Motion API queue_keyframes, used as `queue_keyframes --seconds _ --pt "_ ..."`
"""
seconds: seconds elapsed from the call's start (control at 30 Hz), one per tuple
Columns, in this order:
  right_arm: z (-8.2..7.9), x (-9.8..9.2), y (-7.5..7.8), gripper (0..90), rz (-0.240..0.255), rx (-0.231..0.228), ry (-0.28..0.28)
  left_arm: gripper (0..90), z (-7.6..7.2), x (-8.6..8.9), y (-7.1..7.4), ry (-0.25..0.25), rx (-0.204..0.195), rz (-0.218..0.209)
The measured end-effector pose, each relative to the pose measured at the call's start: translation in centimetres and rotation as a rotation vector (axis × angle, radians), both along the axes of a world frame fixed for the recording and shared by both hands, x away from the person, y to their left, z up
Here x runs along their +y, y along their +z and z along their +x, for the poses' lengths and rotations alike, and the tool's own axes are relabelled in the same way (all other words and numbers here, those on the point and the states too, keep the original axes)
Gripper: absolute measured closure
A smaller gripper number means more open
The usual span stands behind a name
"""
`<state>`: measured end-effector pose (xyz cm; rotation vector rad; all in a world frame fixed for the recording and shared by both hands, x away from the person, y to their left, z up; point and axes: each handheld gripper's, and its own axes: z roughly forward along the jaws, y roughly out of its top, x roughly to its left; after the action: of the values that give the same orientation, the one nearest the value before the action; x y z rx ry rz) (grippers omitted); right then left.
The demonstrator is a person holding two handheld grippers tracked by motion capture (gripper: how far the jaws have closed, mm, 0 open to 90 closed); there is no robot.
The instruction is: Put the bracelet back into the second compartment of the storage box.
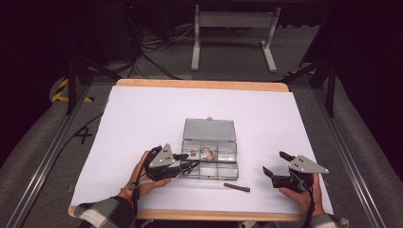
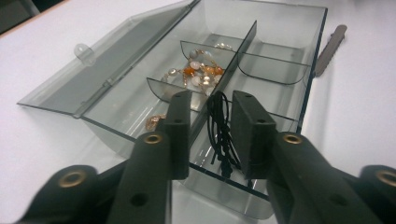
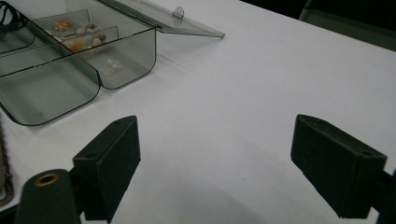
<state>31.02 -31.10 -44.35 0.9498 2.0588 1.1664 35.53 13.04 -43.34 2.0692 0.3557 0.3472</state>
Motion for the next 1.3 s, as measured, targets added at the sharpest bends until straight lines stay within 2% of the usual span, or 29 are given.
queue_keyframes --seconds 0.17,0.2,0.27,0.4,0.57,0.77,1.0,1.03,1.07,1.1,1.23,1.3 --pt "-0.1 0.0 0.1 23.5 0.003 0.004 0.030 56.7 -0.4 1.3 0.5 0.022 -0.020 -0.030" --pt "-0.2 0.0 0.1 25.9 0.004 0.014 0.049 51.2 -0.6 1.6 0.6 0.043 -0.029 -0.038" --pt "-0.2 0.1 0.1 27.5 0.005 0.017 0.056 49.1 -0.8 2.1 0.7 0.056 -0.038 -0.041" --pt "-0.6 0.6 0.3 33.5 0.001 0.037 0.122 41.3 -1.3 3.2 0.9 0.089 -0.053 -0.055" --pt "-1.3 1.6 0.9 39.3 0.018 0.082 0.241 31.4 -1.8 4.2 0.7 0.110 -0.061 -0.061" --pt "-2.3 3.1 1.1 41.1 0.009 0.122 0.351 18.5 -2.5 6.0 -0.2 0.164 -0.050 -0.053" --pt "-3.1 4.3 0.8 47.5 -0.016 0.139 0.416 12.4 -3.3 8.4 -1.2 0.214 -0.031 -0.068" --pt "-3.1 4.5 0.7 47.5 -0.023 0.146 0.423 10.9 -3.4 8.8 -1.4 0.211 -0.025 -0.089" --pt "-3.1 4.7 0.5 48.2 -0.032 0.150 0.425 10.5 -3.5 9.0 -1.4 0.209 -0.029 -0.088" --pt "-3.1 4.8 0.5 49.0 -0.035 0.156 0.430 10.1 -3.7 9.2 -1.6 0.209 -0.015 -0.098" --pt "-3.1 5.2 0.2 54.7 -0.049 0.176 0.436 7.9 -4.1 10.1 -2.2 0.214 -0.015 -0.097" --pt "-3.1 5.4 0.0 57.5 -0.060 0.187 0.447 7.1 -4.4 10.4 -2.4 0.219 -0.002 -0.130"
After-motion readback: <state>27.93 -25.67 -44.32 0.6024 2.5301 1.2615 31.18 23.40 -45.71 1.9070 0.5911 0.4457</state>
